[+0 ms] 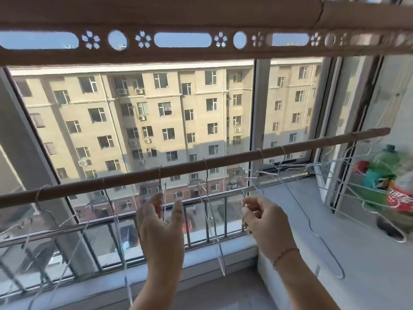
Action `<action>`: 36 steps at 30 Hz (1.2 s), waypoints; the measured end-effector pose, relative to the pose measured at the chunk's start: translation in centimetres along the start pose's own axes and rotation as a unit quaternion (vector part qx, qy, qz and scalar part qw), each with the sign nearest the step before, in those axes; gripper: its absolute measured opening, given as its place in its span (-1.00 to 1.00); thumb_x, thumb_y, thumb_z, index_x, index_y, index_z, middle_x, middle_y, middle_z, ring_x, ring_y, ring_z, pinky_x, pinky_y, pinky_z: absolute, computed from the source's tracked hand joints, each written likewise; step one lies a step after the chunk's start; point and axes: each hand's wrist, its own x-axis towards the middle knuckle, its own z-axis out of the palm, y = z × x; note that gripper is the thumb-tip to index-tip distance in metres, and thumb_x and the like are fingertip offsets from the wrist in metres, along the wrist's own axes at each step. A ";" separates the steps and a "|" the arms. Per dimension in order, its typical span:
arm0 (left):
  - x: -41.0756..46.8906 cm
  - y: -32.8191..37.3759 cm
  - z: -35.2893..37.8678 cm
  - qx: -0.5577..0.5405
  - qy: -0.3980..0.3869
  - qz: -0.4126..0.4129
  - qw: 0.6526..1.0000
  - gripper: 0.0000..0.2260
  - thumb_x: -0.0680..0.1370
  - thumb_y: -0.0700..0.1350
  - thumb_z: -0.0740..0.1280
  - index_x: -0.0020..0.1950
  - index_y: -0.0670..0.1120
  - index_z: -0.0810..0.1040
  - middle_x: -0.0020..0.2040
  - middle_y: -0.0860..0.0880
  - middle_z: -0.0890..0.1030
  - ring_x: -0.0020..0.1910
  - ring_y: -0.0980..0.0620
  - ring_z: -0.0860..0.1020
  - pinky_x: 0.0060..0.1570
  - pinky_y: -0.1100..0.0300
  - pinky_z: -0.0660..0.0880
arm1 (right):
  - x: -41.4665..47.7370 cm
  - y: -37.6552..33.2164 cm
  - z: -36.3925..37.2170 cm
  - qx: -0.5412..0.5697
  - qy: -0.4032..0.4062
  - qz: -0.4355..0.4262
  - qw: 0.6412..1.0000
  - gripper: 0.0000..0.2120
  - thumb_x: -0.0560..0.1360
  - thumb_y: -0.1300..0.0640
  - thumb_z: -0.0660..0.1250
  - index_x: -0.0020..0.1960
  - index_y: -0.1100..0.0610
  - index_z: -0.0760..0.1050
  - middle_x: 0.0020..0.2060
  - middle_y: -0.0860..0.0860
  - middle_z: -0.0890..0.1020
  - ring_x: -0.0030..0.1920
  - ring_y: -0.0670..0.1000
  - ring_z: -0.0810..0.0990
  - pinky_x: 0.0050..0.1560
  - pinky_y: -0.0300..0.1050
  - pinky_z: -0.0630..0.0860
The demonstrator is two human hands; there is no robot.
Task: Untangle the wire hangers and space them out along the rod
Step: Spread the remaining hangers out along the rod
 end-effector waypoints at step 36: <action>-6.7 5.9 15.9 -0.062 -0.124 -0.169 0.976 -0.84 0.48 -0.14 0.40 -0.32 -0.02 0.62 -0.46 0.03 0.60 -0.52 0.15 0.47 -0.45 0.31 0.43 | 7.3 8.8 -6.9 0.105 -0.159 0.031 0.981 -0.97 0.46 0.18 0.34 -0.13 0.13 0.55 -0.34 0.06 0.64 -0.31 -0.01 0.61 -0.20 -0.17 0.56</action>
